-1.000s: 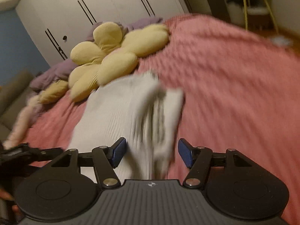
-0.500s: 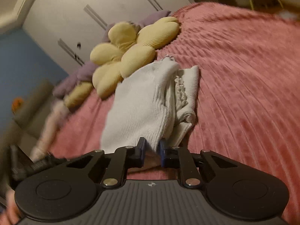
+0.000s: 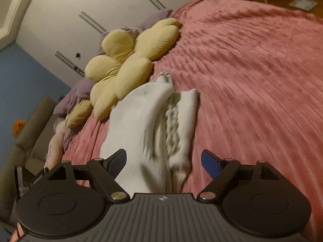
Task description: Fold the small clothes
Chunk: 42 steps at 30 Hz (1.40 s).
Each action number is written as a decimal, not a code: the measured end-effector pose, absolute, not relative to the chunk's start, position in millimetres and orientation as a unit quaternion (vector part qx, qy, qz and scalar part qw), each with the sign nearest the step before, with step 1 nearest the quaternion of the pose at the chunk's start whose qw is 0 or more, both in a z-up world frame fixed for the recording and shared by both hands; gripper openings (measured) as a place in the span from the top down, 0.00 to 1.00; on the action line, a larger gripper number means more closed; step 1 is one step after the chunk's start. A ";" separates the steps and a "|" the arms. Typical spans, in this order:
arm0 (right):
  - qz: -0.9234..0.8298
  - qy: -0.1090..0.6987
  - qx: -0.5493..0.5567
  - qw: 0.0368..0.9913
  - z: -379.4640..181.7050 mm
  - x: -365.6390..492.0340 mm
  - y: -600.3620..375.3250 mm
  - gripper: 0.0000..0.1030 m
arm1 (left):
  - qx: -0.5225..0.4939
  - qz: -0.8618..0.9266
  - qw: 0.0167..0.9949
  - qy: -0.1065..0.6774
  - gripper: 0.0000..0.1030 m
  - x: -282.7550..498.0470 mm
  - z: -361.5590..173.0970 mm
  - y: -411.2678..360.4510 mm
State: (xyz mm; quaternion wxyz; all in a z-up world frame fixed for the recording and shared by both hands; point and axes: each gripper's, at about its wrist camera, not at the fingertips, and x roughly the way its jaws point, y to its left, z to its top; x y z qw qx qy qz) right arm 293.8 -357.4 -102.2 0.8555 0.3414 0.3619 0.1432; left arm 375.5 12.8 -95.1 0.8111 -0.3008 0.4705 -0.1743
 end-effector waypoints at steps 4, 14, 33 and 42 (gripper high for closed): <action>0.163 0.379 0.349 0.841 -113.1 324.8 -353.6 0.21 | -0.314 -0.185 0.802 0.473 0.01 393.5 -107.1 6.5; 0.151 0.390 0.310 0.854 -118.1 349.0 -320.8 0.55 | -0.292 -0.161 0.815 0.475 0.35 404.6 -106.1 -7.6; 0.247 0.432 0.281 0.821 -107.8 316.6 -207.9 0.43 | -0.182 -0.062 0.881 0.432 0.26 265.5 -43.9 107.0; 0.195 0.373 0.157 0.893 -44.5 279.7 -191.1 0.65 | -0.159 -0.056 0.897 0.409 0.14 233.8 -38.2 84.8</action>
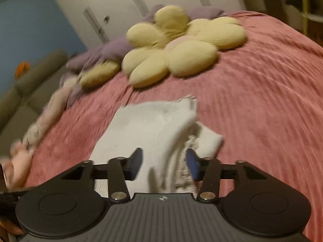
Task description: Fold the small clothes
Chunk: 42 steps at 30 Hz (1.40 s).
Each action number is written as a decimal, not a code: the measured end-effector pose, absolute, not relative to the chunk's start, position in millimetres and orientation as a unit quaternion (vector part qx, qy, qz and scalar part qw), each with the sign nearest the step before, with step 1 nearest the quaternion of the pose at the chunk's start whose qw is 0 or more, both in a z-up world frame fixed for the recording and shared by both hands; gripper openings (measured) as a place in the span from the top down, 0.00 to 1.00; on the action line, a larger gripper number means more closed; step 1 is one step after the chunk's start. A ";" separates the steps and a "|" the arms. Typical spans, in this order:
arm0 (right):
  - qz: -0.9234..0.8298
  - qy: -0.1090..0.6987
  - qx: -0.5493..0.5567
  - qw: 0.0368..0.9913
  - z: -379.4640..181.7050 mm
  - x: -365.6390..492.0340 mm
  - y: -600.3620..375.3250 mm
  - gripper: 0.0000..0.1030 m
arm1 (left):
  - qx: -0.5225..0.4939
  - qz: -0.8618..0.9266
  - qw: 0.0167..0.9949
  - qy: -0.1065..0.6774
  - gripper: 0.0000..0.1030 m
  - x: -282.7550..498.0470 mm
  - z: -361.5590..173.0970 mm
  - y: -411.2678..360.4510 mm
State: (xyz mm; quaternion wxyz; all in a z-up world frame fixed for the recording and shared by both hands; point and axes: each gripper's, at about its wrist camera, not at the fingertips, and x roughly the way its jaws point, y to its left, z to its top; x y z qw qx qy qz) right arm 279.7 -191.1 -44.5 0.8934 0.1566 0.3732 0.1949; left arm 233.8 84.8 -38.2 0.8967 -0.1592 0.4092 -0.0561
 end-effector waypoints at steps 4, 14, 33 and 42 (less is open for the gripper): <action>0.177 0.415 0.127 0.883 -57.8 295.2 -167.1 0.71 | -0.139 -0.045 0.901 0.408 0.12 232.2 -35.5 73.8; 0.115 0.369 0.091 0.918 -62.8 274.6 -174.2 0.86 | -0.094 0.008 0.894 0.437 0.10 239.8 -49.8 55.9; 0.087 0.344 -0.068 0.933 -81.5 289.5 -136.9 0.74 | -0.088 0.026 0.879 0.467 0.07 242.1 -61.4 52.7; 0.142 0.337 0.012 0.931 -63.3 221.9 -159.8 0.66 | -0.119 0.034 0.874 0.469 0.06 221.3 -70.2 63.4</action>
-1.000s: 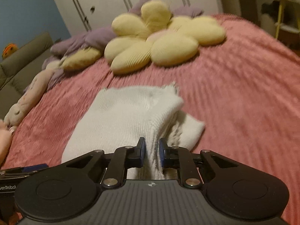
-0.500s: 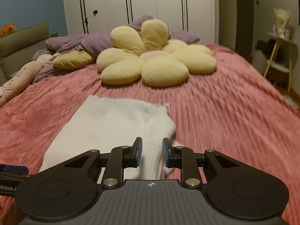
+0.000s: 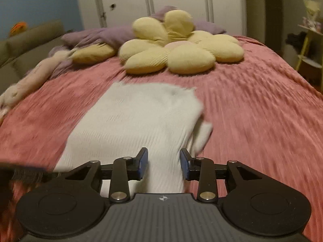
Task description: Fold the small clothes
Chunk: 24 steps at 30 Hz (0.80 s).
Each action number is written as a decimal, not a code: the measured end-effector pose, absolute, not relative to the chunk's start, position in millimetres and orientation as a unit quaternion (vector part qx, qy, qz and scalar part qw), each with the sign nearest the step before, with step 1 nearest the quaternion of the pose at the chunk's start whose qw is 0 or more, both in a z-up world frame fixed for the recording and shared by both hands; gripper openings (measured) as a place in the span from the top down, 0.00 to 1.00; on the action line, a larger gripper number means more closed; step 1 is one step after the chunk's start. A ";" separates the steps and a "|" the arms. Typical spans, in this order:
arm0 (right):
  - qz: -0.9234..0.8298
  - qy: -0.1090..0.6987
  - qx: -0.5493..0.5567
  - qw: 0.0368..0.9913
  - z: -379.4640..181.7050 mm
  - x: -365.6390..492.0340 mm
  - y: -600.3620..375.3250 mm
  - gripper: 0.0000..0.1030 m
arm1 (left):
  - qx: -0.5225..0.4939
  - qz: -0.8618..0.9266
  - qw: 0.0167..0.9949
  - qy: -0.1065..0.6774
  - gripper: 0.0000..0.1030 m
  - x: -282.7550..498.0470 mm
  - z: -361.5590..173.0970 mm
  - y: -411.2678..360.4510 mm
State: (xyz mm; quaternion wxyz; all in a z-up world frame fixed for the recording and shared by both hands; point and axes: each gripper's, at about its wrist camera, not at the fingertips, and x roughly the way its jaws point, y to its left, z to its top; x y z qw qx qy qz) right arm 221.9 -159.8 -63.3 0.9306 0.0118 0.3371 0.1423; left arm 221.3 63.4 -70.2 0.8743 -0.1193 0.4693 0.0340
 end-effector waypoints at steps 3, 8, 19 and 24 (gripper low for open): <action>0.106 0.383 -0.012 0.917 -87.8 214.3 -163.0 0.64 | -0.099 0.028 0.878 0.468 0.06 212.1 -67.2 58.4; 0.102 0.408 0.003 0.907 -73.2 199.5 -170.6 0.58 | -0.065 0.010 0.889 0.453 0.02 175.6 -52.8 47.2; 0.113 0.439 -0.023 0.891 -46.2 153.2 -154.6 0.04 | -0.010 0.044 0.892 0.450 0.00 153.4 -12.6 34.0; 0.096 0.444 -0.027 0.891 -30.6 151.1 -141.0 0.04 | 0.005 0.041 0.896 0.443 0.00 152.0 0.9 33.4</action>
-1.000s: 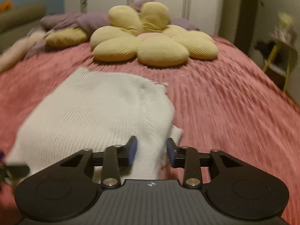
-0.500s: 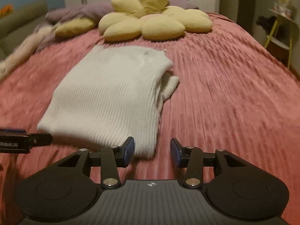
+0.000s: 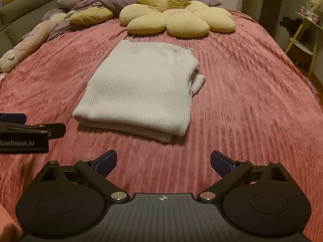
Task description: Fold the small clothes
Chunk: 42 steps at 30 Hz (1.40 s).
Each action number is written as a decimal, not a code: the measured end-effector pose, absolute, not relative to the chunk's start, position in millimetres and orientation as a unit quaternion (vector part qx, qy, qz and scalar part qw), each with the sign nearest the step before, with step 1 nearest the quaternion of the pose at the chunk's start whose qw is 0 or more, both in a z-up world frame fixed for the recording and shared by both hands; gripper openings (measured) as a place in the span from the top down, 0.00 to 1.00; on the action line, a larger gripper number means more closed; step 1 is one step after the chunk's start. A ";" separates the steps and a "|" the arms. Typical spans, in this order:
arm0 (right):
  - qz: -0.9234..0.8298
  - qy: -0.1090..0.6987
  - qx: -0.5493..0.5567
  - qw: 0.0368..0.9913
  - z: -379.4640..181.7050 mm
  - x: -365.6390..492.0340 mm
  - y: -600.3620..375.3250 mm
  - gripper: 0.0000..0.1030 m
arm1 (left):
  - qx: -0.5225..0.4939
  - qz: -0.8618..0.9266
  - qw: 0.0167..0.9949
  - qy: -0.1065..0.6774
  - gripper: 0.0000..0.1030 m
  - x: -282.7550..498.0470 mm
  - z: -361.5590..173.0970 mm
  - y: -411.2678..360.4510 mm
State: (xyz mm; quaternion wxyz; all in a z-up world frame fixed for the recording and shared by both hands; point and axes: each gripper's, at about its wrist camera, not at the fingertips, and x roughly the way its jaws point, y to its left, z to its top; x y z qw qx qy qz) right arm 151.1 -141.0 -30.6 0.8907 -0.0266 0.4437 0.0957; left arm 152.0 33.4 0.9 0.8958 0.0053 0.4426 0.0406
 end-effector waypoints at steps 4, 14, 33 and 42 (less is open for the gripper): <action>0.065 0.456 -0.029 0.887 -21.4 155.5 -135.6 0.04 | 0.003 0.043 0.896 0.442 0.00 151.9 5.5 31.8; 0.046 0.470 -0.025 0.881 -10.4 161.4 -133.2 0.04 | 0.007 0.041 0.893 0.448 0.00 151.1 6.4 29.3; 0.047 0.465 -0.031 0.884 -4.5 162.0 -134.6 0.04 | 0.022 0.035 0.884 0.466 0.00 155.9 5.7 23.8; 0.046 0.461 -0.029 0.886 -1.5 160.0 -135.8 0.04 | 0.015 0.035 0.882 0.469 0.00 156.0 7.3 25.4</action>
